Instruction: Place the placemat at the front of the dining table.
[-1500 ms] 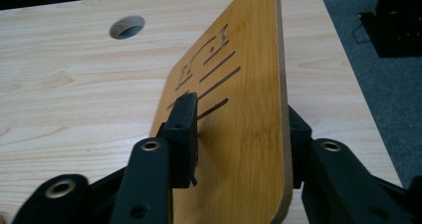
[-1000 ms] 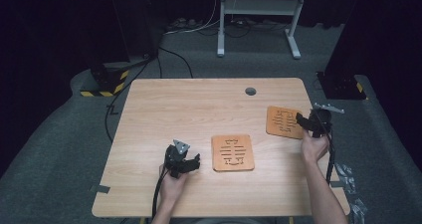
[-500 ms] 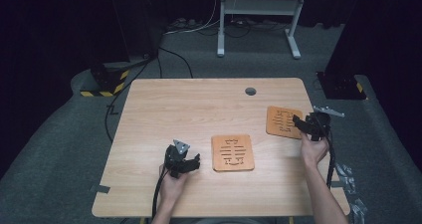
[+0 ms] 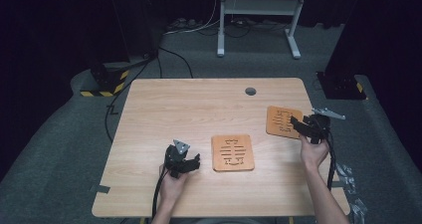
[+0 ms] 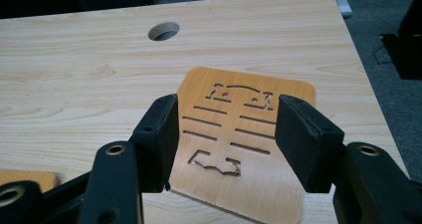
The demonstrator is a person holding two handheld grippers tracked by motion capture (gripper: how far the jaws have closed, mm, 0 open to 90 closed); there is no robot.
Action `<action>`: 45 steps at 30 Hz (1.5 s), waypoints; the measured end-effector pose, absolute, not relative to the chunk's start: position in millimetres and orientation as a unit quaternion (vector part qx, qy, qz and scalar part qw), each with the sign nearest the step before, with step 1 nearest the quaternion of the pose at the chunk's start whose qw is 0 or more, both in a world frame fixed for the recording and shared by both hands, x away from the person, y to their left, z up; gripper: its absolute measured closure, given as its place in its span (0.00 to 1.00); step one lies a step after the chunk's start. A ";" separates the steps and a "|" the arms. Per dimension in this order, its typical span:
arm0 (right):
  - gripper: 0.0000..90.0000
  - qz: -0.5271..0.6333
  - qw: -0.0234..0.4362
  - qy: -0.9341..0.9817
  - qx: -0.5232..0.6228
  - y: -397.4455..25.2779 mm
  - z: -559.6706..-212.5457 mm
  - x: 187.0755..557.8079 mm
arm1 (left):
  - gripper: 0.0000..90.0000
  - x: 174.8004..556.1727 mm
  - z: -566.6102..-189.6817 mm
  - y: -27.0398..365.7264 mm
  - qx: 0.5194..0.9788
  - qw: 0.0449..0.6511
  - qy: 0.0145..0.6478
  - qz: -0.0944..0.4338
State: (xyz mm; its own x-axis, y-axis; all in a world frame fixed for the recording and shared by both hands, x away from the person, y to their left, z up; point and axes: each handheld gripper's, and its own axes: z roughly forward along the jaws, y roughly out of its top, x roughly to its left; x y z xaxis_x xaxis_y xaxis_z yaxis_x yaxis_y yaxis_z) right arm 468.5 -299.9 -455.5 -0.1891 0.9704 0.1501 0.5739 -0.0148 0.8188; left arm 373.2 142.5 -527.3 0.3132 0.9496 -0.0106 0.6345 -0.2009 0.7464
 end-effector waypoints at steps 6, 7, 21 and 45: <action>0.48 0.412 0.241 0.661 0.578 -297.0 -452.6 461.6 | 0.26 373.2 -527.4 142.5 0.738 0.334 0.536 0.236; 0.48 0.416 0.240 0.663 0.575 -296.0 -452.2 459.2 | 0.26 373.2 -527.4 142.5 0.738 0.334 0.537 0.236; 0.48 0.436 0.218 0.690 0.536 -282.1 -455.1 433.8 | 0.26 373.2 -527.4 142.4 0.738 0.334 0.537 0.236; 0.47 0.444 0.178 0.724 0.497 -263.0 -479.0 392.7 | 0.26 373.1 -527.3 142.5 0.738 0.334 0.536 0.236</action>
